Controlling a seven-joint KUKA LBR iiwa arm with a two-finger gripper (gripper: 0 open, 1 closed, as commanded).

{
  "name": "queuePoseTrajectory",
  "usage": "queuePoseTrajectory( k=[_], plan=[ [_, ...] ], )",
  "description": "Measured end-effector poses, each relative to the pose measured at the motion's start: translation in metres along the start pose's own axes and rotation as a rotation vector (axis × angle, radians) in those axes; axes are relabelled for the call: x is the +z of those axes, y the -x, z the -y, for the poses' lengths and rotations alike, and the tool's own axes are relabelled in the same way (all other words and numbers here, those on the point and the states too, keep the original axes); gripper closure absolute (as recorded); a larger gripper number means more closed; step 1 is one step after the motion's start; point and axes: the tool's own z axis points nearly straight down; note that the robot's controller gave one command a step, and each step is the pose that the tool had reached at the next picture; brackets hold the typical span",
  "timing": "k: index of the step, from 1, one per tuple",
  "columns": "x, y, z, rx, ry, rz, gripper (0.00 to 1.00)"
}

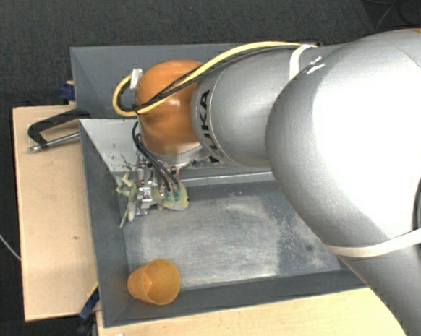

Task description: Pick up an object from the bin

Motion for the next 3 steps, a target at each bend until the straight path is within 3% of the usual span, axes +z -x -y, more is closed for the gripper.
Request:
queuePoseTrajectory(
  k=[1, 2, 3],
  plan=[
    [-0.005, -0.006, 0.006, -0.001, -0.006, -0.015, 1.0],
    [0.002, -0.038, 0.084, 0.384, -0.017, -0.048, 1.0],
    [-0.127, -0.029, 0.075, 0.405, -0.008, -0.033, 1.0]
  ],
)
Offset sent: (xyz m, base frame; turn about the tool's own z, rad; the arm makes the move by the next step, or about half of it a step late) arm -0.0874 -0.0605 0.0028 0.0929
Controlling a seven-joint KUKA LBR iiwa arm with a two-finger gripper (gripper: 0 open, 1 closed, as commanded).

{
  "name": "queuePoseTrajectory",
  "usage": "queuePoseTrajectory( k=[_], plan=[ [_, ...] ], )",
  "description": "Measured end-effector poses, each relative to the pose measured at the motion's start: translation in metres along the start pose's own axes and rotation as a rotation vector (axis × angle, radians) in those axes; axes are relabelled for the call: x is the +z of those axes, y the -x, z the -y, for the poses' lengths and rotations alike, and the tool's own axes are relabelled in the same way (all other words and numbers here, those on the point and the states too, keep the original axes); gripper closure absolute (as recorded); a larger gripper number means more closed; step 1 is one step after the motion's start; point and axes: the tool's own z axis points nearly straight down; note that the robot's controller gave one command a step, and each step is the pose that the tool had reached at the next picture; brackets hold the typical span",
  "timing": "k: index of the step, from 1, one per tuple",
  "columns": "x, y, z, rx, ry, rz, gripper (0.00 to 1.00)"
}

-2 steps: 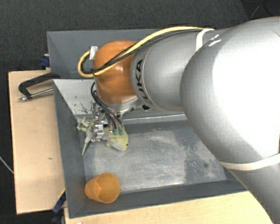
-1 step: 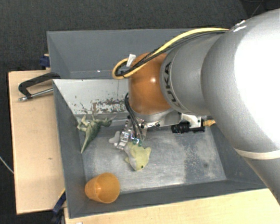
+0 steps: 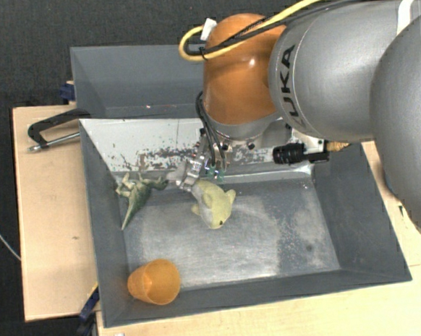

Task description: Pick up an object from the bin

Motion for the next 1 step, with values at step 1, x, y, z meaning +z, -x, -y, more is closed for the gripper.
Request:
queuePoseTrajectory(
  k=[1],
  plan=[
    [0.0054, -0.0013, 0.0015, 0.0, -0.007, -0.007, 1.0]
  ],
)
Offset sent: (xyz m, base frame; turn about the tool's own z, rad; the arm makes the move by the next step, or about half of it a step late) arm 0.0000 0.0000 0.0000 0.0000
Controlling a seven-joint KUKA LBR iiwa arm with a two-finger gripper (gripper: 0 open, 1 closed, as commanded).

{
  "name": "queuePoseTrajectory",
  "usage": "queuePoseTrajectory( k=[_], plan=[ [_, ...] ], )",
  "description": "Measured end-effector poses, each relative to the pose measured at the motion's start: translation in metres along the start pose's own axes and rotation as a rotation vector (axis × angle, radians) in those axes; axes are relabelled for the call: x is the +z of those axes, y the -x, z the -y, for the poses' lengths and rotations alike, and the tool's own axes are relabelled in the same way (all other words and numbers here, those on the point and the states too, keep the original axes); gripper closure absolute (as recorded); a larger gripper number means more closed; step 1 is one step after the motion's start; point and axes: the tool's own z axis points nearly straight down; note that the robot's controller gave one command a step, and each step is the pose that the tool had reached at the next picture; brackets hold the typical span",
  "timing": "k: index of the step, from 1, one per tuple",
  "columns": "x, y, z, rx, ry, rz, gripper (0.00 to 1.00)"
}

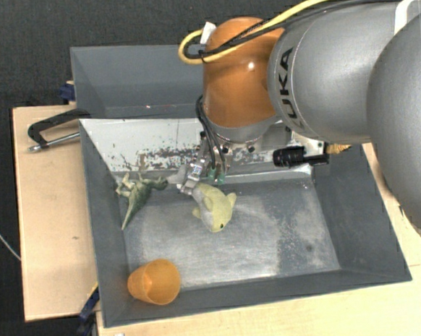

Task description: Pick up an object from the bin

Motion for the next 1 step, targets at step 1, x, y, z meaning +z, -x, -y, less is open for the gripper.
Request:
queuePoseTrajectory(
  k=[1],
  plan=[
    [0.0002, -0.0016, 0.0034, -0.004, -0.002, -0.002, 1.0]
  ],
)
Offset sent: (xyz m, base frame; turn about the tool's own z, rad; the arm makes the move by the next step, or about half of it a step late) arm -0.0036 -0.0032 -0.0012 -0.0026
